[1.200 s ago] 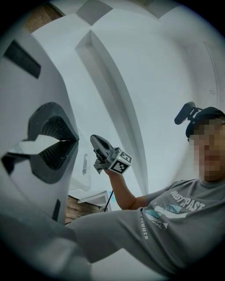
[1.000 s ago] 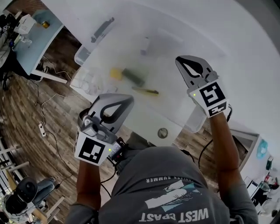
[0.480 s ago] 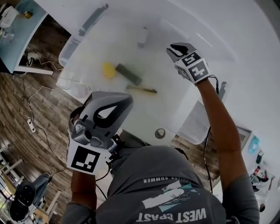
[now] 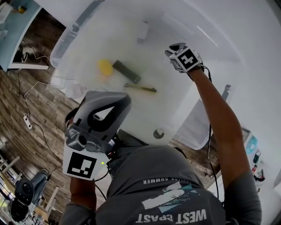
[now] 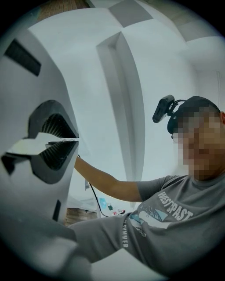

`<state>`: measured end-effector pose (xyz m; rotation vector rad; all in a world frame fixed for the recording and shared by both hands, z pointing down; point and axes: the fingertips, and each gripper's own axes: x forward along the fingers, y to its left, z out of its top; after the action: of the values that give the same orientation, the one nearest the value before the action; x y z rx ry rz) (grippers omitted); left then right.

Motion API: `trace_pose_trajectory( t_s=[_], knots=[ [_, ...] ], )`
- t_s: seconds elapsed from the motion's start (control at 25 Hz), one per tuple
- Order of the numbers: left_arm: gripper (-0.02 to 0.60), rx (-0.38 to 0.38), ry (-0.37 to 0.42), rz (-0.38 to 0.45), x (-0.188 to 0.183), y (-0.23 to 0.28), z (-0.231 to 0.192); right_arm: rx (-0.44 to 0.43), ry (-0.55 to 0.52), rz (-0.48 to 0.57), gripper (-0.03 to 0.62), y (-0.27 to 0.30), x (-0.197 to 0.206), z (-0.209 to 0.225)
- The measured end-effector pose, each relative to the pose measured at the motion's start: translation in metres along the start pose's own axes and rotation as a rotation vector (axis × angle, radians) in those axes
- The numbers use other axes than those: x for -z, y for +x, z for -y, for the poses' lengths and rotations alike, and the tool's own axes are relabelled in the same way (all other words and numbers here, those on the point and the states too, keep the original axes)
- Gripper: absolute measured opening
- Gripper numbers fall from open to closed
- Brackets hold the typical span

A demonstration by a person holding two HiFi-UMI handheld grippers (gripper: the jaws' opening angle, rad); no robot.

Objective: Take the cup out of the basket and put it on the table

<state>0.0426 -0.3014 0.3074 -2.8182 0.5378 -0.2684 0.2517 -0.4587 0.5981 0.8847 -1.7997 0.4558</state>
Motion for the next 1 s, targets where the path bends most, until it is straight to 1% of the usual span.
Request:
trace_pose_trajectory(
  t_s=[0.08,0.12,0.16,0.2,0.24,0.44,0.64,1.0],
  knots=[
    [0.012,-0.009,-0.008,0.001,0.001,0.000,-0.001,-0.003,0.000,-0.029,0.100,0.008,0.005,0.001],
    [0.030,-0.012,-0.012,0.002,0.001,0.000,-0.002,0.004,-0.001,-0.041,0.100,0.009,0.006,0.002],
    [0.048,-0.014,-0.013,0.003,0.001,0.000,-0.002,0.011,0.000,-0.053,0.088,0.010,0.007,0.003],
    [0.053,-0.016,-0.013,0.002,0.001,0.000,-0.001,0.014,0.004,-0.060,0.043,0.010,0.008,0.003],
    [0.055,-0.017,-0.010,-0.001,0.001,0.000,-0.001,0.013,0.007,-0.063,0.041,0.010,0.008,0.003],
    [0.055,-0.031,0.002,-0.019,0.000,-0.004,0.002,0.012,-0.018,-0.026,0.035,-0.007,-0.005,-0.004],
    [0.055,-0.056,0.020,-0.034,-0.001,-0.014,0.008,0.024,-0.057,0.069,0.035,-0.045,-0.030,-0.020],
    [0.055,-0.086,0.055,-0.074,0.001,-0.040,0.033,0.069,-0.145,0.336,0.034,-0.162,-0.085,-0.079]
  ],
)
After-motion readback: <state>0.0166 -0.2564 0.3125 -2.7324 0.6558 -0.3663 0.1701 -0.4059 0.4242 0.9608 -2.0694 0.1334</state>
